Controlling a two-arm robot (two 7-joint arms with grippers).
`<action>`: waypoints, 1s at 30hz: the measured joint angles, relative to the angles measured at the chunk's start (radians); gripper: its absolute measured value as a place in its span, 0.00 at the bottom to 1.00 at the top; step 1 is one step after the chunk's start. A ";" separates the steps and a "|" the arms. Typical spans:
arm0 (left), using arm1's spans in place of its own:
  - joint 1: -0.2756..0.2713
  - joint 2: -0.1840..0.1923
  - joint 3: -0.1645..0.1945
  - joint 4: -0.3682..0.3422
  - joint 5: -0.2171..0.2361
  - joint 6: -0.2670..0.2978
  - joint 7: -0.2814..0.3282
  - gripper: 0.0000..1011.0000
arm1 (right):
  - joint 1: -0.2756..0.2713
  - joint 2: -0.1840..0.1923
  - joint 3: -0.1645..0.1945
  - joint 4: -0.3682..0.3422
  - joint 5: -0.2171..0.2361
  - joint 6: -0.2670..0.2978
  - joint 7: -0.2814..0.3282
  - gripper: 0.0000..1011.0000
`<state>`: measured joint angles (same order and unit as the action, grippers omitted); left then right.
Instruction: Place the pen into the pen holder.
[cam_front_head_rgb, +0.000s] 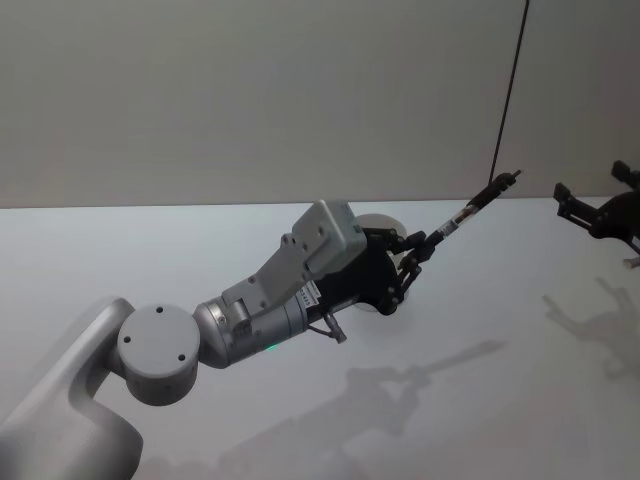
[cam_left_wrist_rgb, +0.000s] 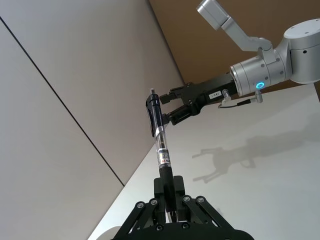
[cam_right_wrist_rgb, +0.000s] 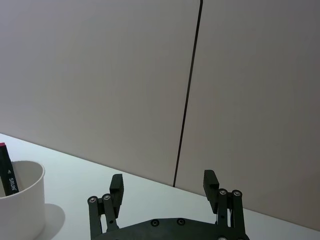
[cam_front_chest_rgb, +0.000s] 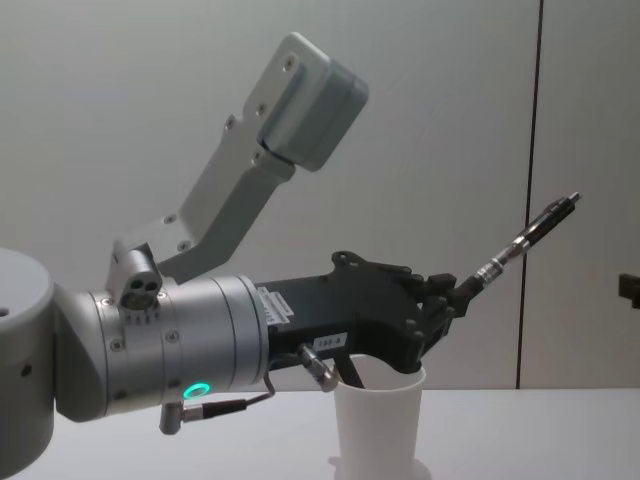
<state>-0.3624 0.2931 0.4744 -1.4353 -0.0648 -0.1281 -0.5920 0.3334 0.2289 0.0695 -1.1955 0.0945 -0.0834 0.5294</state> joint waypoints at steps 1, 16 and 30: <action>0.000 0.000 0.000 0.000 0.000 0.000 0.000 0.12 | -0.001 0.000 0.001 -0.001 0.002 0.000 0.002 0.99; 0.000 0.000 0.000 0.000 0.001 -0.002 0.002 0.12 | -0.020 0.021 0.023 -0.029 0.078 0.041 0.076 0.99; 0.000 0.000 0.000 0.000 0.000 -0.002 0.002 0.12 | -0.042 0.055 0.059 -0.057 0.182 0.191 0.177 0.99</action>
<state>-0.3624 0.2930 0.4743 -1.4352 -0.0644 -0.1299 -0.5902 0.2917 0.2839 0.1282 -1.2527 0.2763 0.1079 0.7063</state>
